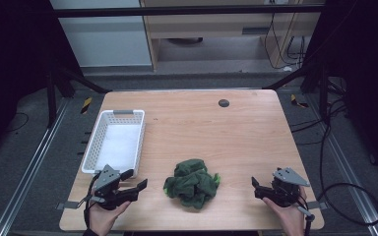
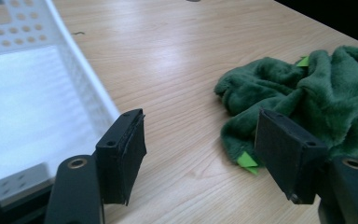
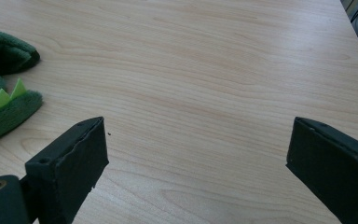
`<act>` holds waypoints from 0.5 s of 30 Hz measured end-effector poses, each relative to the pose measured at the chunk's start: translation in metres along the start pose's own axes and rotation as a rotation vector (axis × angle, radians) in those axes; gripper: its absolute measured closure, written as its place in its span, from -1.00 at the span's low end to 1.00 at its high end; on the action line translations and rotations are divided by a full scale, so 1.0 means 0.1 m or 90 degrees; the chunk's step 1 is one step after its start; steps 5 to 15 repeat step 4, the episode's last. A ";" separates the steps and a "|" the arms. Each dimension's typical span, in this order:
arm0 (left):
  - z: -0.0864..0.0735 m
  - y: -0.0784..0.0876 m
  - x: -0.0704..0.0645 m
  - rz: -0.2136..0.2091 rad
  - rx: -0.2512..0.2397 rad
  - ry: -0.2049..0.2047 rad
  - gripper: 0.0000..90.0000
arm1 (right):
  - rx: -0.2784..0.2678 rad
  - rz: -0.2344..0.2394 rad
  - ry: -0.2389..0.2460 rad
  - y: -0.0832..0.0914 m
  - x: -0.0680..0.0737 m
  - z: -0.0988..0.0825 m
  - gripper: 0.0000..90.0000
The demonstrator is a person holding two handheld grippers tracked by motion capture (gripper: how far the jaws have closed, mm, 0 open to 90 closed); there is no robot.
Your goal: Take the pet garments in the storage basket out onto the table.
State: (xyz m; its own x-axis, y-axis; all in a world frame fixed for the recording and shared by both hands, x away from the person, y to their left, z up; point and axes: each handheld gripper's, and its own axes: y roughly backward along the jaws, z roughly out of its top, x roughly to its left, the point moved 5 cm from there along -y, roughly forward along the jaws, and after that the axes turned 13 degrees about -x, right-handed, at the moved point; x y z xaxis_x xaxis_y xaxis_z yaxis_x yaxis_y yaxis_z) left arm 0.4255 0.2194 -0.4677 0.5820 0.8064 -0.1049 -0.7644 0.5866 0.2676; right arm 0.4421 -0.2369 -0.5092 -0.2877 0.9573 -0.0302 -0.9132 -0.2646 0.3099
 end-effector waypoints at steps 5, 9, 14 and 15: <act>-0.06 0.11 0.05 0.014 -0.002 0.007 -0.28 | -0.001 0.000 0.006 0.01 0.00 0.00 -0.89; -0.06 0.11 0.05 0.014 -0.002 0.007 -0.28 | -0.001 0.000 0.006 0.01 0.00 0.00 -0.89; -0.06 0.11 0.05 0.014 -0.002 0.007 -0.28 | -0.001 0.000 0.006 0.01 0.00 0.00 -0.89; -0.06 0.11 0.05 0.014 -0.002 0.007 -0.28 | -0.001 0.000 0.006 0.01 0.00 0.00 -0.89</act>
